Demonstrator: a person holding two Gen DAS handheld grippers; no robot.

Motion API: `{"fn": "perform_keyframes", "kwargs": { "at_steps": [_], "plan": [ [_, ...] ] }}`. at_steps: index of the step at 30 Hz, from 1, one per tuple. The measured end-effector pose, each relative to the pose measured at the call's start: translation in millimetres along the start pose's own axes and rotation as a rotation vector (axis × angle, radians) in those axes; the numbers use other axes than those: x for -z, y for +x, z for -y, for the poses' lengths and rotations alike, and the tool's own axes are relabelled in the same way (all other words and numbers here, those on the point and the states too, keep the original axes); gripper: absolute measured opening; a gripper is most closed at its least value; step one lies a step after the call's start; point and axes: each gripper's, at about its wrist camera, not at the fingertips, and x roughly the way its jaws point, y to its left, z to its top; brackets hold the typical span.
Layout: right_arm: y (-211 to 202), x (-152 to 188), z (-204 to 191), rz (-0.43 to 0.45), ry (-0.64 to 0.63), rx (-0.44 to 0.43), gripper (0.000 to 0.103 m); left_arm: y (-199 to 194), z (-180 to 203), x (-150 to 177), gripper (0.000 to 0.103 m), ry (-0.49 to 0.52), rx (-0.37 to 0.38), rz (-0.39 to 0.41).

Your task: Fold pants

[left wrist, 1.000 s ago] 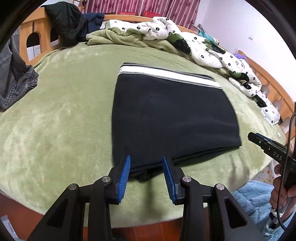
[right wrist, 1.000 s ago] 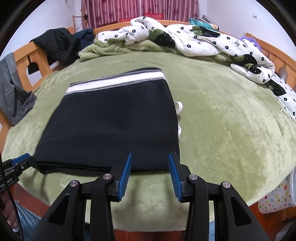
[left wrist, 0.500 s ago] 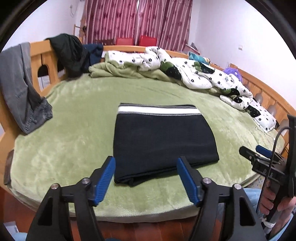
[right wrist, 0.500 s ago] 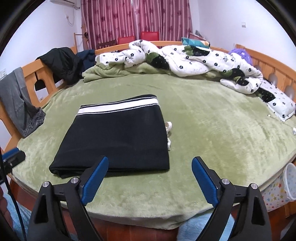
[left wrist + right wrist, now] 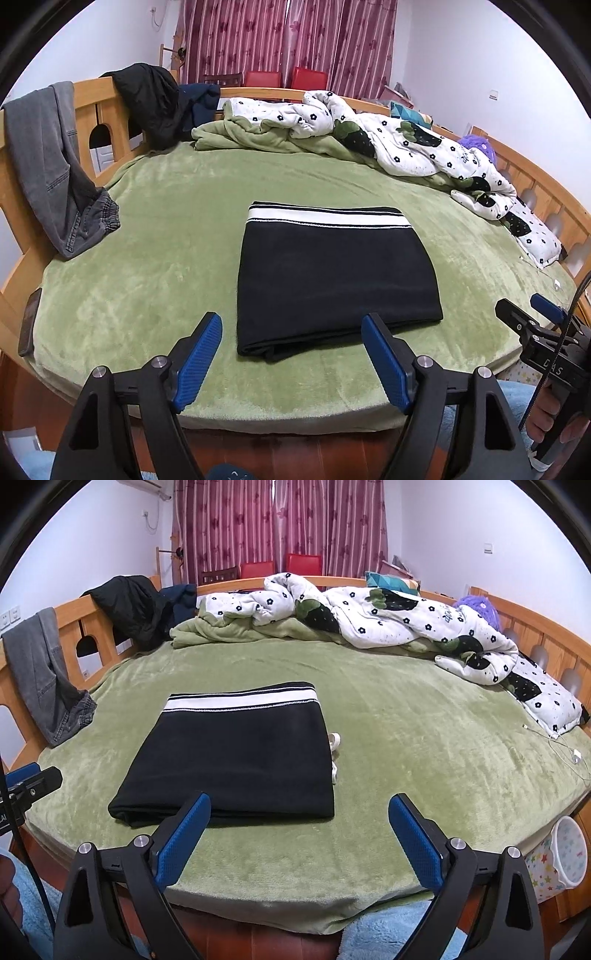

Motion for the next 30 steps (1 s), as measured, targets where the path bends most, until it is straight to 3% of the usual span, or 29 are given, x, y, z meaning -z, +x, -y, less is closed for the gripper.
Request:
{"fn": "perform_keyframes", "kwargs": {
  "at_steps": [30],
  "plan": [
    [4.0,0.1,-4.3,0.0,-0.005,-0.004,0.096,-2.5,-4.8,0.5,0.079,-0.015,0.002,0.001]
  ]
}}
